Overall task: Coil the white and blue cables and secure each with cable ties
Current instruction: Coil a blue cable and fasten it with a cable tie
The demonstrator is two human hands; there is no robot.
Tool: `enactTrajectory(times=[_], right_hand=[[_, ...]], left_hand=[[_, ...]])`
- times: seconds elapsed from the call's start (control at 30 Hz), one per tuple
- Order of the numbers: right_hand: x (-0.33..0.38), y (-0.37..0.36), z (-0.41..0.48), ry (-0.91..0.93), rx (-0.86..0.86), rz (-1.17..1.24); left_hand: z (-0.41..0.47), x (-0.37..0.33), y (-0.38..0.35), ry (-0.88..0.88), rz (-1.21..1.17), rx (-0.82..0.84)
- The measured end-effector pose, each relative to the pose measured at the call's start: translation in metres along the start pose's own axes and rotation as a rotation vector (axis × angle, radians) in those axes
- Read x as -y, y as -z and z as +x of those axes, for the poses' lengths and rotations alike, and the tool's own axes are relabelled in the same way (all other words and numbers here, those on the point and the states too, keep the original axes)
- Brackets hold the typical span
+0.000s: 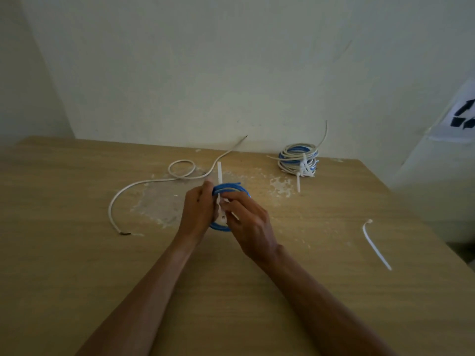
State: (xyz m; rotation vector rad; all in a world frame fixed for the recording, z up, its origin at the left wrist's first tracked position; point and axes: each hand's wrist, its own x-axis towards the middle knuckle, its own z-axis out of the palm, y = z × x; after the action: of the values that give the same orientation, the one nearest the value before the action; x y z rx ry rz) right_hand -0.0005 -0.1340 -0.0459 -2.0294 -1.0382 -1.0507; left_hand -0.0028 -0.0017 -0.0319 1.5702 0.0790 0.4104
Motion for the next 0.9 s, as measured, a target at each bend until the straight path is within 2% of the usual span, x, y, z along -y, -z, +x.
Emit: enactTrajectory(times=[0.13,0.23,0.33,0.4,0.53,0.67,0.8,0.9], right_hand=[[-0.002,-0.002,-0.002,0.01,-0.047,0.006],[-0.002,-0.005,-0.002,-0.048,-0.023,0.066],[0.007,-0.005,0.001,-0.254,-0.028,0.225],[0.013,-0.003,0.006,-0.414,-0.074,0.315],[0.016,0.01,0.016,-0.763,-0.086,0.665],[0.012,0.019,0.016,-0.814,-0.024,0.783],[0.012,0.023,0.018,-0.836,-0.033,0.843],[0.011,0.025,0.019,-0.859,-0.027,0.883]], left_hand=[[0.002,0.001,-0.002,0.007,-0.071,0.073],[0.007,0.007,0.005,0.017,-0.109,0.098],[0.009,0.006,0.008,-0.055,-0.051,0.049],[0.006,0.004,0.007,-0.182,0.057,0.047],[0.002,0.006,0.001,-0.359,0.204,0.092],[0.005,0.008,0.0,-0.431,0.251,0.114],[0.004,0.008,0.0,-0.435,0.296,0.096],[0.005,0.008,0.0,-0.511,0.322,0.123]])
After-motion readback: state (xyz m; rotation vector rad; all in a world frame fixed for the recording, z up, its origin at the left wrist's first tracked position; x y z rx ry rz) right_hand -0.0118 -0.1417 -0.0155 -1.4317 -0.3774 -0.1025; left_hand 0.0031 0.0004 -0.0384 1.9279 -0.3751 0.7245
